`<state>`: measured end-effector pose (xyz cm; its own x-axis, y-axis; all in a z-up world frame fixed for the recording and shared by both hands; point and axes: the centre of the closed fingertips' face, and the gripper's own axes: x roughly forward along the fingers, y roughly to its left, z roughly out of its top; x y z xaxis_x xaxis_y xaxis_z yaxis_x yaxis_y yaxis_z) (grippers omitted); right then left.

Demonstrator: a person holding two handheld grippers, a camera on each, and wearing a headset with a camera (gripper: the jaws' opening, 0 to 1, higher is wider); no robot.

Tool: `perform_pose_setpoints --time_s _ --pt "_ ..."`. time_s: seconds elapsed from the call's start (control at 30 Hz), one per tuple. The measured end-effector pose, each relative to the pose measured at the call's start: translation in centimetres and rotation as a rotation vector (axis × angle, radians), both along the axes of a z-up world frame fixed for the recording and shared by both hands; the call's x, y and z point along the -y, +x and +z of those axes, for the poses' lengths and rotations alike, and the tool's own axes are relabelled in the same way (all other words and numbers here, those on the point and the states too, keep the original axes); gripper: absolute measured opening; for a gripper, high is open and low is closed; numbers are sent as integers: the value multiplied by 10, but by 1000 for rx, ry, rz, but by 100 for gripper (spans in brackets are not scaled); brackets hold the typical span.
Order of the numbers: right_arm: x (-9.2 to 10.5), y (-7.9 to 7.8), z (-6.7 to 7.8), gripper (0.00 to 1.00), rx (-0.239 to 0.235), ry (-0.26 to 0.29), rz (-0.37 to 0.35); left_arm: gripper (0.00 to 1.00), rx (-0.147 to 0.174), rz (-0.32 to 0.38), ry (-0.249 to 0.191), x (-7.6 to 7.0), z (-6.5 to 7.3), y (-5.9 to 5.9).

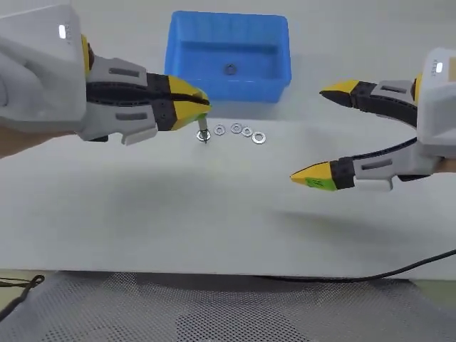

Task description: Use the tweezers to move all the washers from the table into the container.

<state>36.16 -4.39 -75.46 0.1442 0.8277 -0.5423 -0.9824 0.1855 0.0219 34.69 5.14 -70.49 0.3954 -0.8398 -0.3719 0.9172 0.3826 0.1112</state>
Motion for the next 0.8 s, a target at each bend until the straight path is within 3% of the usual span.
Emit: perform_pose_setpoints --time_s 0.27,0.57,0.8 --pt "-18 1 4 76 0 11 49 5 -28 13 -4 -4 0 2" --pt "-68 -1 13 66 3 51 179 5 -43 -5 -8 1 0 1" --pt "-98 -11 4 61 -3 47 267 5 -55 6 -14 1 0 3"
